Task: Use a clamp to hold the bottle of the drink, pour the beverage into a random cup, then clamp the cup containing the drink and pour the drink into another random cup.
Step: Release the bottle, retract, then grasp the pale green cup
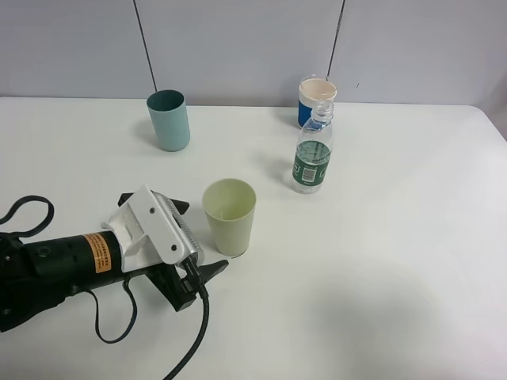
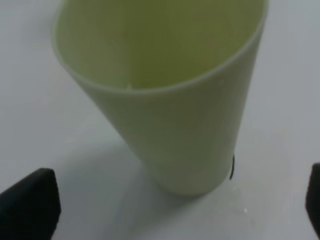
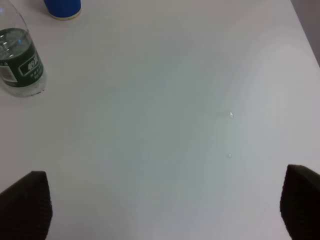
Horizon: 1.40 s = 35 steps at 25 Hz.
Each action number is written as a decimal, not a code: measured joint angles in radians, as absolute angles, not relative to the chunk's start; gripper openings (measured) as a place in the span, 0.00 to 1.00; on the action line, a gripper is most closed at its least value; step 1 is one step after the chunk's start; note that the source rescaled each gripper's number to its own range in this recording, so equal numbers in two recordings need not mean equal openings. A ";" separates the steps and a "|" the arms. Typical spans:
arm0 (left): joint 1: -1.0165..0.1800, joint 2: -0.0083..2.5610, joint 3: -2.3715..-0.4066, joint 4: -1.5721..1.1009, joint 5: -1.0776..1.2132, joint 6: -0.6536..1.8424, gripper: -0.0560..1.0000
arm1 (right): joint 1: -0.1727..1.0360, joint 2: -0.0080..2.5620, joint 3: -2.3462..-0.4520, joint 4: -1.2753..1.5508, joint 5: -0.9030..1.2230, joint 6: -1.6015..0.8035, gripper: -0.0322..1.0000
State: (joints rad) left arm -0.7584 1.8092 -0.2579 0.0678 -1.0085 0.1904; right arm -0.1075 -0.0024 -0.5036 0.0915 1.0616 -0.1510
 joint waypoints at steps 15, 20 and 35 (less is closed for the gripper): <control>-0.758 1.970 -0.306 0.124 -1.211 0.156 1.00 | -0.108 -0.002 -0.504 0.092 1.062 -0.151 0.83; -0.758 2.016 -0.345 0.151 -1.211 0.153 1.00 | -0.108 -0.002 -0.504 0.092 1.062 -0.151 0.83; -0.758 2.083 -0.482 0.178 -1.211 0.081 1.00 | -0.108 -0.002 -0.504 0.092 1.062 -0.151 0.83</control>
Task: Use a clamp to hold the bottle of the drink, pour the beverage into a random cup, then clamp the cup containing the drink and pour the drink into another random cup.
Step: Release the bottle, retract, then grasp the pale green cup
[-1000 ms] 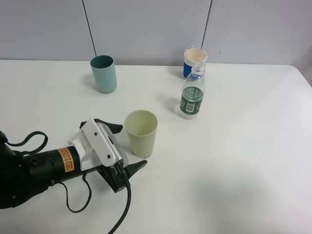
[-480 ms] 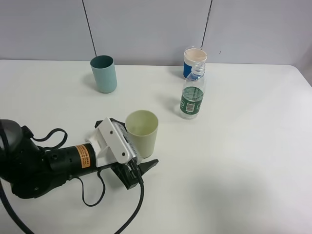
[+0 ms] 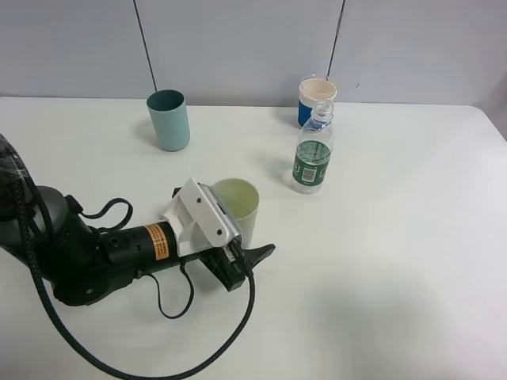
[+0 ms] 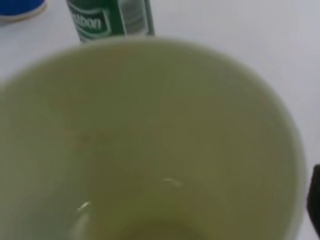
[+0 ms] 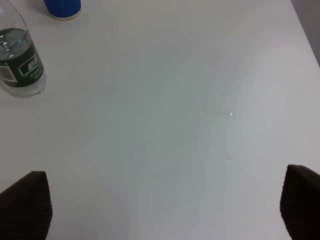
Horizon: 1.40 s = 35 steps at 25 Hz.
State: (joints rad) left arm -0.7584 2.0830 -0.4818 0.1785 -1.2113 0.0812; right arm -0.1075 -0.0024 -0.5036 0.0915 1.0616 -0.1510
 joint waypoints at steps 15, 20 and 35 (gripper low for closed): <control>-0.758 2.095 -0.507 0.183 -1.211 0.066 1.00 | -0.108 -0.002 -0.504 0.092 1.062 -0.151 0.83; -0.758 2.120 -0.507 0.152 -1.211 0.059 1.00 | -0.108 -0.002 -0.504 0.092 1.062 -0.151 0.83; -0.758 2.141 -0.507 0.095 -1.211 -0.042 1.00 | -0.108 -0.002 -0.504 0.092 1.062 -0.151 0.83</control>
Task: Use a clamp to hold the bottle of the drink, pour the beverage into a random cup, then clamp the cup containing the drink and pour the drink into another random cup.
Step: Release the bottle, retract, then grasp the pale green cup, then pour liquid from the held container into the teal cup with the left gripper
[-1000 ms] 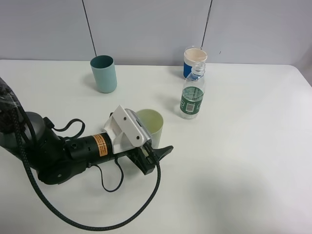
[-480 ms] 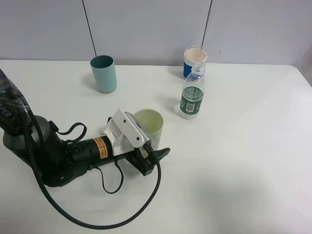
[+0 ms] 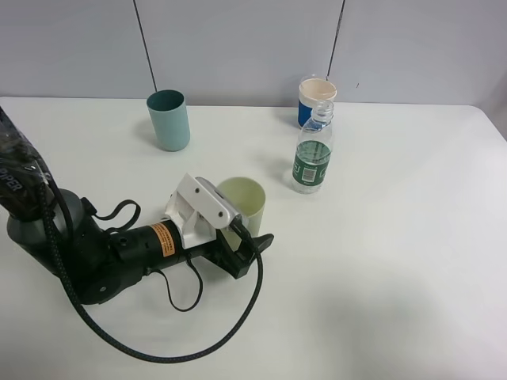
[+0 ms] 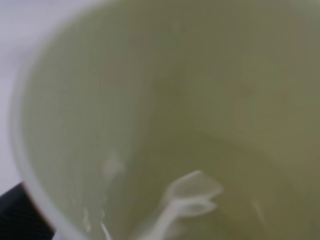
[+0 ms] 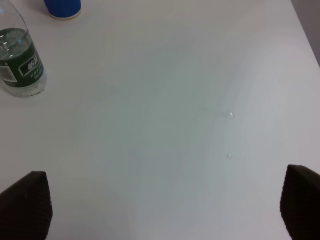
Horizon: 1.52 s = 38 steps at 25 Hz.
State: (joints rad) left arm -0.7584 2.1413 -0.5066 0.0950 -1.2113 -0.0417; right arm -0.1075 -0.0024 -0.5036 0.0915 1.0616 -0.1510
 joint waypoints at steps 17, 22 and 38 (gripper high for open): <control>-0.758 2.152 -0.507 0.095 -1.214 -0.042 0.09 | -0.108 -0.002 -0.504 0.092 1.062 -0.151 0.83; -0.758 2.120 -0.492 0.049 -1.200 -0.042 0.09 | -0.108 -0.002 -0.504 0.092 1.062 -0.151 0.83; -0.758 1.792 -0.385 -0.519 -1.028 0.206 0.09 | -0.108 -0.002 -0.504 0.092 1.062 -0.151 0.83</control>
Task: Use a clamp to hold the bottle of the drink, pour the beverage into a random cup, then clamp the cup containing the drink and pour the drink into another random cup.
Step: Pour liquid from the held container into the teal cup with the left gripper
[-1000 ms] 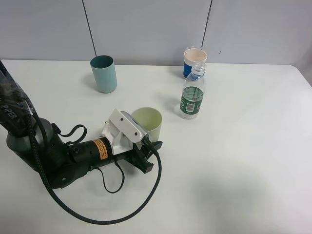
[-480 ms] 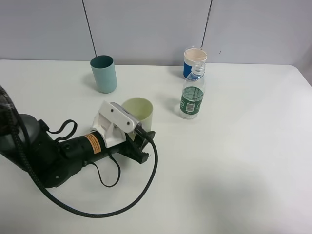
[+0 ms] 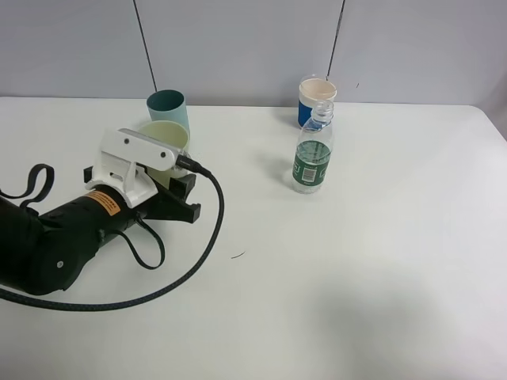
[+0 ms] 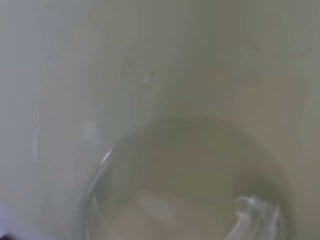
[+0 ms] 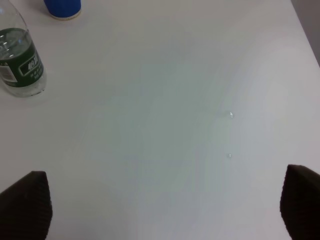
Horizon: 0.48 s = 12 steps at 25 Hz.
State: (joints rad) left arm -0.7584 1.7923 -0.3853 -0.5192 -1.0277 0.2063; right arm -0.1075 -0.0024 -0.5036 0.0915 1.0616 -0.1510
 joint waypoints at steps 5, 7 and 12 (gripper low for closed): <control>-0.742 1.744 -0.384 -0.694 -1.018 0.296 0.09 | -0.108 -0.002 -0.504 0.092 1.062 -0.151 0.83; -0.706 1.724 -0.383 -0.722 -0.987 0.304 0.09 | -0.108 -0.002 -0.504 0.092 1.062 -0.151 0.83; -0.582 1.672 -0.382 -0.688 -0.933 0.299 0.09 | -0.108 -0.002 -0.504 0.092 1.062 -0.151 0.83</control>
